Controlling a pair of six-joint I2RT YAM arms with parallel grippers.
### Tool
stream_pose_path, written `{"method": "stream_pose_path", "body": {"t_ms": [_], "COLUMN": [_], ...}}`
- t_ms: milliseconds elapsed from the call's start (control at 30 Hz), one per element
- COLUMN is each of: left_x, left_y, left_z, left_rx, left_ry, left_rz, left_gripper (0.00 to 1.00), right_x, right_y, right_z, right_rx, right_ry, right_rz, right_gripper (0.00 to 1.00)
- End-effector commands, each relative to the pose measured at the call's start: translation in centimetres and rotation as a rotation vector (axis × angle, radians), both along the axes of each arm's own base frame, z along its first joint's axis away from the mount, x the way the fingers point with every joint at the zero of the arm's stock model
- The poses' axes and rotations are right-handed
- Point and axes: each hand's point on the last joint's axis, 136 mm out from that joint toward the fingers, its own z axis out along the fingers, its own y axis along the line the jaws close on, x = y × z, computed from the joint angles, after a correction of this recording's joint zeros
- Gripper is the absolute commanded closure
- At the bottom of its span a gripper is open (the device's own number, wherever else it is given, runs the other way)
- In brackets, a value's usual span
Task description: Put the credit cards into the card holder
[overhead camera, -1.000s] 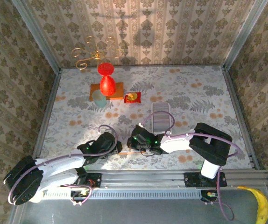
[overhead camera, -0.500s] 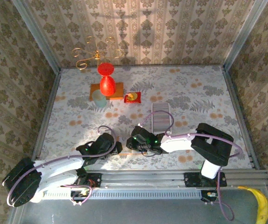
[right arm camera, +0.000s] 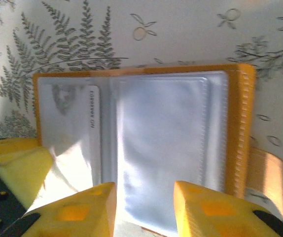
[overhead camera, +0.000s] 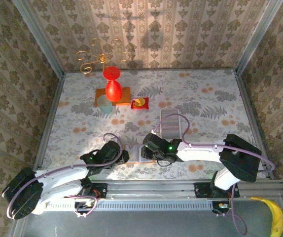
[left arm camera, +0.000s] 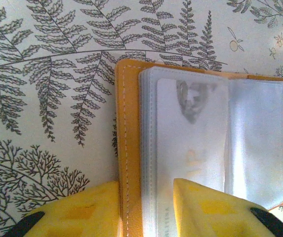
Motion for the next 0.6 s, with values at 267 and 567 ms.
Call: {"method": "stream_pose_path", "body": {"t_ms": [267,567], "left_x": [-1.2,-1.2], "left_y": [0.6,0.7], "left_z": [-1.1,-1.2], "left_rx": [0.036,0.037], "left_ry": [0.045,0.050], "left_rz": [-0.019,-0.014], "left_gripper": [0.66,0.67], "right_x": [-0.7,-0.9], "right_y": [-1.0,0.2], "right_z": [-1.5,-2.7], "right_rx": [-0.065,-0.053], "right_ry": [0.019,0.053], "right_rz": [0.005,0.028], "right_gripper": [0.62,0.61]}}
